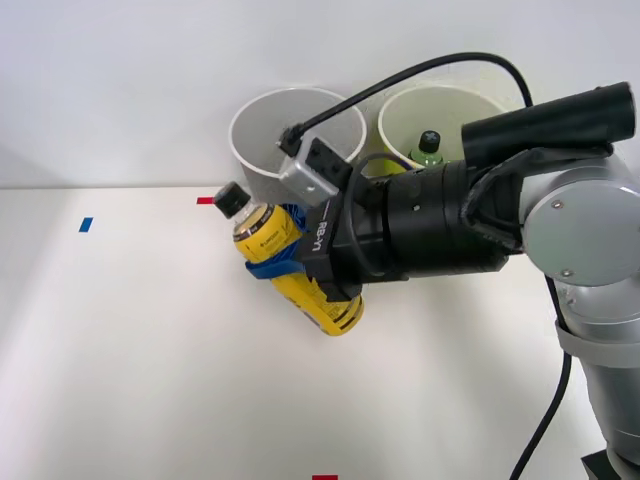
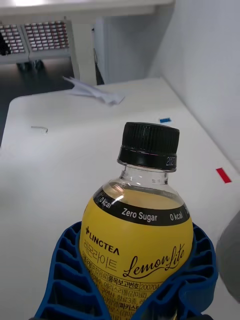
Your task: Put cans in the gray bin, plastic bottles in the light green bin
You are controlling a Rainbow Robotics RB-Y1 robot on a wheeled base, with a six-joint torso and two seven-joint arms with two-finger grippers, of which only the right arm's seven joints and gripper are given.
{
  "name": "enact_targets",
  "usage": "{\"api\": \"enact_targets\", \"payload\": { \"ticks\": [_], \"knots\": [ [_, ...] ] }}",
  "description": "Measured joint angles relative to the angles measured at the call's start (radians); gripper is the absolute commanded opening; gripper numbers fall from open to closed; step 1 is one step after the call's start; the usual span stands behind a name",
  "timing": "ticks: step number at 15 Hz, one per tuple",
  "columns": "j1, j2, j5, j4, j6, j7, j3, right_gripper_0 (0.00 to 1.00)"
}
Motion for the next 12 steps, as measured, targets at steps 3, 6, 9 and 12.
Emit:
{"api": "enact_targets", "payload": {
  "ticks": [3,6,9,12],
  "knots": [
    [0.014,0.025,-0.046,-0.005,-0.072,-0.004,-0.075,0.00],
    [0.053,0.033,-0.104,-0.006,-0.222,-0.013,-0.098,0.00],
    [0.090,0.039,-0.164,-0.007,-0.401,-0.024,-0.101,0.00],
    [0.111,0.028,-0.177,-0.006,-0.553,-0.030,-0.099,0.00]
  ]
}}
